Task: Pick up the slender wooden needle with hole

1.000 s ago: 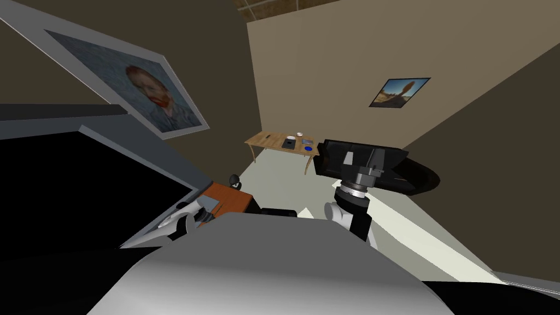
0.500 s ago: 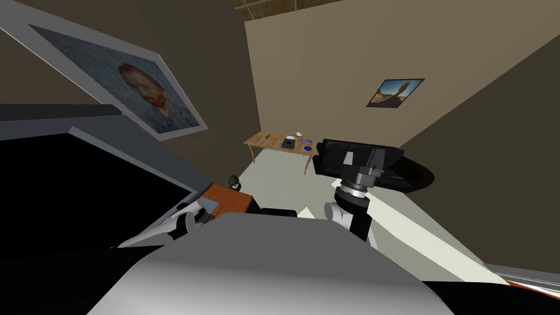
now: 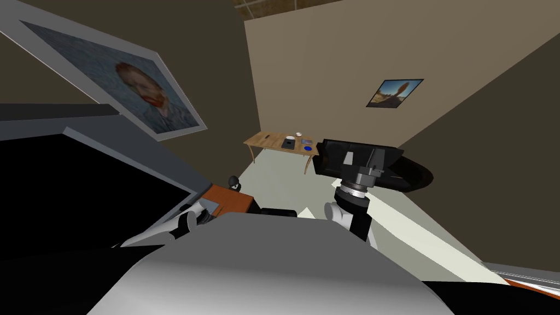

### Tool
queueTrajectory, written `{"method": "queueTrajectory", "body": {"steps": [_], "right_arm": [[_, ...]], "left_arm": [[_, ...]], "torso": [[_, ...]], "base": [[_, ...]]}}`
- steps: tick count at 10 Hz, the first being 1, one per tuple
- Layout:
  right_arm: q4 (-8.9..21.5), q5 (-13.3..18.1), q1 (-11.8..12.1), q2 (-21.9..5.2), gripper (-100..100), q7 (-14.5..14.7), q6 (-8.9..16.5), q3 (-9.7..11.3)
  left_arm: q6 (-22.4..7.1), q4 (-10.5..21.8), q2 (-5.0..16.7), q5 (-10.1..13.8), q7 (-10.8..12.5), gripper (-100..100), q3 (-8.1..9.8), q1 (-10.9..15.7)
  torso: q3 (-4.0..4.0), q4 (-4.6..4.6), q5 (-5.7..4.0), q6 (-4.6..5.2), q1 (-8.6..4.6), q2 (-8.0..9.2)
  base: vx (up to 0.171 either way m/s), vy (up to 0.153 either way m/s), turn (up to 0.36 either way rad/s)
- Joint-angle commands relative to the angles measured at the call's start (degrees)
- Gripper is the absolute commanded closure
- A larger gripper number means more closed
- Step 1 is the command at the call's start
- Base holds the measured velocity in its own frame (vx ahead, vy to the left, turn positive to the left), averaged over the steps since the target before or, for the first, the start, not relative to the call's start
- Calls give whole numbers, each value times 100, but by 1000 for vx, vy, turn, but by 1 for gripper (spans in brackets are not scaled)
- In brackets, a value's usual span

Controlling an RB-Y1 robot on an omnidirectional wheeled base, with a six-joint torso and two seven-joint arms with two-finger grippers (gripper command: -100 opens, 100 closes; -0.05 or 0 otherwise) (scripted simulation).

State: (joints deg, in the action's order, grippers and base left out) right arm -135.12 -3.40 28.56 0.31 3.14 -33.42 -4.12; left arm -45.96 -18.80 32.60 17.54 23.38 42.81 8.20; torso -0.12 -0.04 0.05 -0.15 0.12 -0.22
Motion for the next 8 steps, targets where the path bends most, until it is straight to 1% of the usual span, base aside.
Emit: {"method": "queueTrajectory", "body": {"steps": [1,2,3,4,5,8], "right_arm": [[0,0,0,0,0,0,0,0],[0,0,0,0,0,0,0,0],[0,0,0,0,0,0,0,0],[0,0,0,0,0,0,0,0],[0,0,0,0,0,0,0,0],[0,0,0,0,0,0,0,0]], "left_arm": [[158,-7,-126,3,8,-100,-45,-42],[158,-7,-126,3,8,-100,-45,-42],[248,16,-188,6,8,-100,-70,-53],[161,-80,-187,2,20,-100,-57,-86],[172,-89,-196,0,26,100,-60,-90],[169,-90,-189,1,27,100,-58,-88]], "torso": [[0,0,0,0,0,0],[1,0,-2,-1,-6,1],[0,0,-3,0,-6,0],[2,1,-2,0,-4,3],[2,1,-3,0,-3,3],[0,-1,8,1,4,2]], "base": [[6,-7,19],[6,-6,19],[0,0,0],[0,0,0],[0,0,0],[0,0,0]]}}
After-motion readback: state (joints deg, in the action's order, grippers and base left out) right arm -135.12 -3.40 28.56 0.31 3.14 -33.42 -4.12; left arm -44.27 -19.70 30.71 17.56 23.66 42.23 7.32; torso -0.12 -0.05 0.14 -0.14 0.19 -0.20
